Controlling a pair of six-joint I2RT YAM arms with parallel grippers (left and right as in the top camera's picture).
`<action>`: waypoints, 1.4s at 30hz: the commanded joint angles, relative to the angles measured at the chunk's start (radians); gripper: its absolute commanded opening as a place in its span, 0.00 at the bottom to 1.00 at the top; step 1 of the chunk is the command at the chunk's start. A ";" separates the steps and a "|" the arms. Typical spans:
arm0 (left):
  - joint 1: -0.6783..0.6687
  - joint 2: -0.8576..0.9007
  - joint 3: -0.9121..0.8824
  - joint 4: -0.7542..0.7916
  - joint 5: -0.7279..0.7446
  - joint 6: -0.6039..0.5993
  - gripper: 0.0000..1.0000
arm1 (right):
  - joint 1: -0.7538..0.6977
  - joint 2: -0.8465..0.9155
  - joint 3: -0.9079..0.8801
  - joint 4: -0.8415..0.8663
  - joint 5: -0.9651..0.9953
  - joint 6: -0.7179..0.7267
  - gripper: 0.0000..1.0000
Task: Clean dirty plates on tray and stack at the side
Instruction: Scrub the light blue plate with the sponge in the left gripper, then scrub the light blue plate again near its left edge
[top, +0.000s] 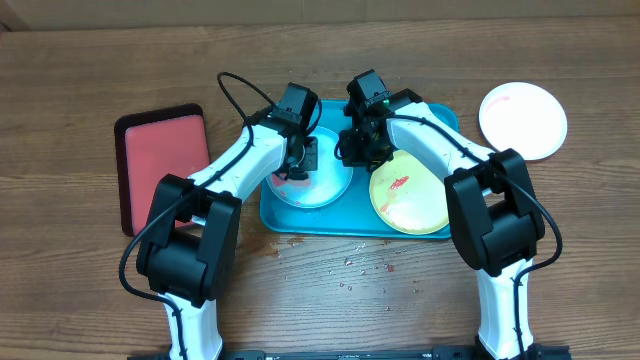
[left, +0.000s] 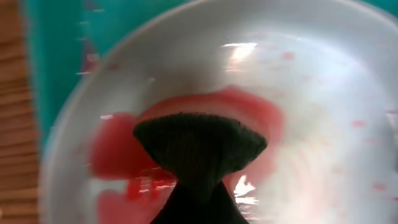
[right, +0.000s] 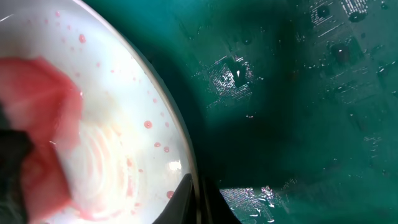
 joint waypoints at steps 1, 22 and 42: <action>0.018 0.013 -0.014 -0.032 -0.255 -0.007 0.04 | -0.002 0.011 -0.011 -0.017 0.054 -0.004 0.04; 0.026 0.013 0.257 -0.128 0.076 -0.007 0.04 | -0.002 0.011 -0.011 -0.027 0.061 -0.003 0.04; 0.180 -0.171 0.256 -0.220 0.284 0.114 0.04 | -0.002 -0.053 0.074 -0.075 0.016 -0.004 0.04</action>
